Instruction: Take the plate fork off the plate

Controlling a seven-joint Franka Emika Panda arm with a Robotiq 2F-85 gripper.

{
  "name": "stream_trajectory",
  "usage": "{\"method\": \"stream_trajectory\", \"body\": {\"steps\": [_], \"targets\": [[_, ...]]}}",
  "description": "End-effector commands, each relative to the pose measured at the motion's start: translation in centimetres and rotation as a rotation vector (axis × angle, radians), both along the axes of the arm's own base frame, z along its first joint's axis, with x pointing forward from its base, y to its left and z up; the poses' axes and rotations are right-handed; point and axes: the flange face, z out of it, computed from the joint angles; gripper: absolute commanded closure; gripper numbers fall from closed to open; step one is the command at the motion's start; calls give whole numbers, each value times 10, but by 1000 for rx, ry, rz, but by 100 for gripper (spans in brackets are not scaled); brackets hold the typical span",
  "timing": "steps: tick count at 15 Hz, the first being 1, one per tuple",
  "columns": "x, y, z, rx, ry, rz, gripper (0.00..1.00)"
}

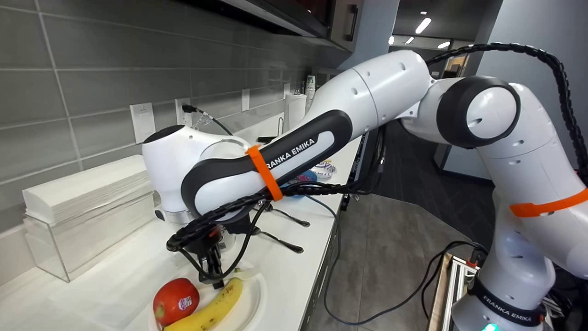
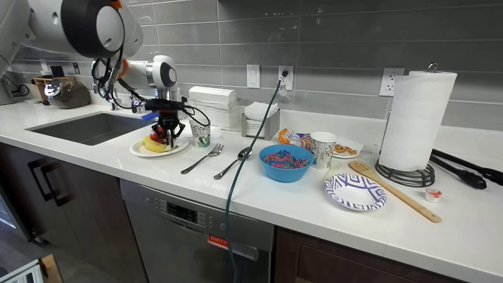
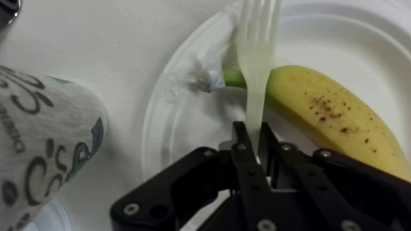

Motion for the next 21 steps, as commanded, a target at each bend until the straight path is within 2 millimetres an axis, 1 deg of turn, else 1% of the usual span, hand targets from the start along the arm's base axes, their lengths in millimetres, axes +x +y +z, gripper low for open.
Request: {"method": "stream_trajectory", "body": {"steps": [1, 2, 5, 7, 8, 11, 14, 16, 18, 20, 21], "targets": [[-1, 2, 4, 9, 30, -8, 97], [-2, 2, 9, 10, 19, -12, 97], [-11, 3, 37, 22, -47, -40, 97], [-20, 6, 61, 28, -95, -64, 97], [-24, 11, 74, 34, -112, -81, 97], [-45, 24, 105, -14, -177, -163, 97], [-78, 42, 126, -68, -261, -257, 97], [-101, 51, 136, -119, -336, -302, 97], [-119, 57, 141, -169, -381, -348, 97], [-132, 55, 141, -214, -381, -393, 97], [-138, 49, 139, -232, -366, -426, 97]]}}
